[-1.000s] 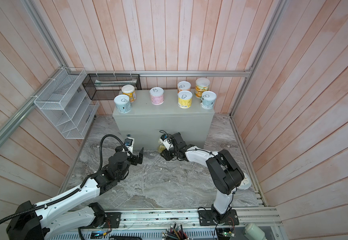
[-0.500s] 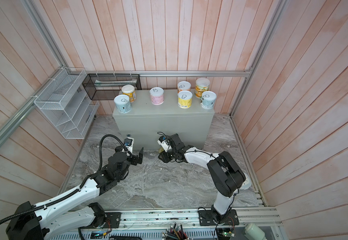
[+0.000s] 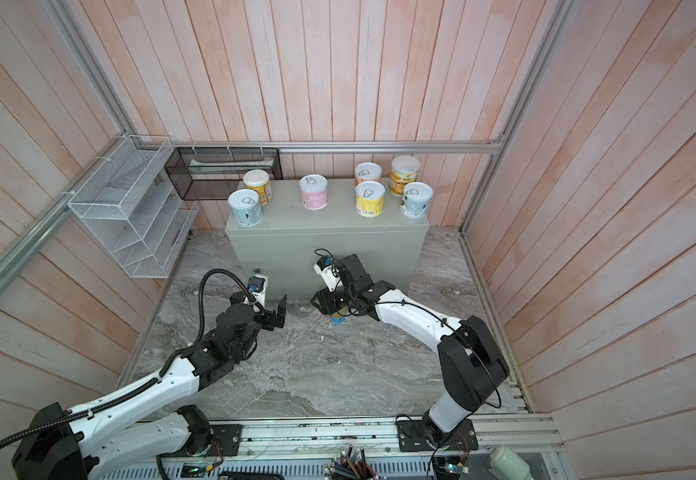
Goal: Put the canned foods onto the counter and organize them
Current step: 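Lift the gold tin with the right gripper toward the left gripper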
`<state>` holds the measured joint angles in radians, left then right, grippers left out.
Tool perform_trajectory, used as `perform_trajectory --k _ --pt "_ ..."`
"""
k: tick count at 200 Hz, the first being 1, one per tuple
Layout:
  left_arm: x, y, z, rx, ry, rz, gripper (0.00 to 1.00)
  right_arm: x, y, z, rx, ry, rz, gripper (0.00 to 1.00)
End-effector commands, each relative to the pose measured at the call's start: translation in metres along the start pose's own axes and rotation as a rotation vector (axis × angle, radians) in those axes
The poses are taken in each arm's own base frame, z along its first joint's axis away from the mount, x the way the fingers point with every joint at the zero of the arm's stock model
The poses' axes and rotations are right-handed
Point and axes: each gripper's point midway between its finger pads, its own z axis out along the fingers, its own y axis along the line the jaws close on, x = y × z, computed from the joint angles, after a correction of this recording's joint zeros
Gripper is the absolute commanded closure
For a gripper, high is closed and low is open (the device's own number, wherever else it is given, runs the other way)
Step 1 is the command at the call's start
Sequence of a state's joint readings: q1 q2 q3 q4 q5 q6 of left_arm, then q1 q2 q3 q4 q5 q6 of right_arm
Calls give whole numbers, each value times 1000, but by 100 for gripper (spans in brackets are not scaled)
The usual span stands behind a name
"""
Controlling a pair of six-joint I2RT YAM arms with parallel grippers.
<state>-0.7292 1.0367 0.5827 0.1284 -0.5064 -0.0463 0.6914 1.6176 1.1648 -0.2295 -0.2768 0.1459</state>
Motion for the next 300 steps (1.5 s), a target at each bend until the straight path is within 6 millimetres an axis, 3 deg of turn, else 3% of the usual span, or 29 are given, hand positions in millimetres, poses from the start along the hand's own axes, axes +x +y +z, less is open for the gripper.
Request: perform_trajectory --k 1,47,97,186,233,277,300 --pt "0 6 -1 -28 -15 -25 0 22 -19 -2 124 129 -67 42" --pt "-5 11 -9 -29 -56 -48 0 43 -31 6 165 291 -115 38" --pt "-3 11 -8 -35 -51 -39 0 51 -36 20 170 344 -113 38" --pt "3 8 -2 -36 -31 -25 0 73 -64 31 326 430 -161 37" --pt "7 5 2 -34 -12 -11 0 76 -63 40 305 430 -168 34" --pt "7 5 3 -33 -8 -9 0 73 -76 40 382 432 -182 34" --pt "7 4 3 -32 -8 -8 0 73 -70 43 346 430 -186 35"
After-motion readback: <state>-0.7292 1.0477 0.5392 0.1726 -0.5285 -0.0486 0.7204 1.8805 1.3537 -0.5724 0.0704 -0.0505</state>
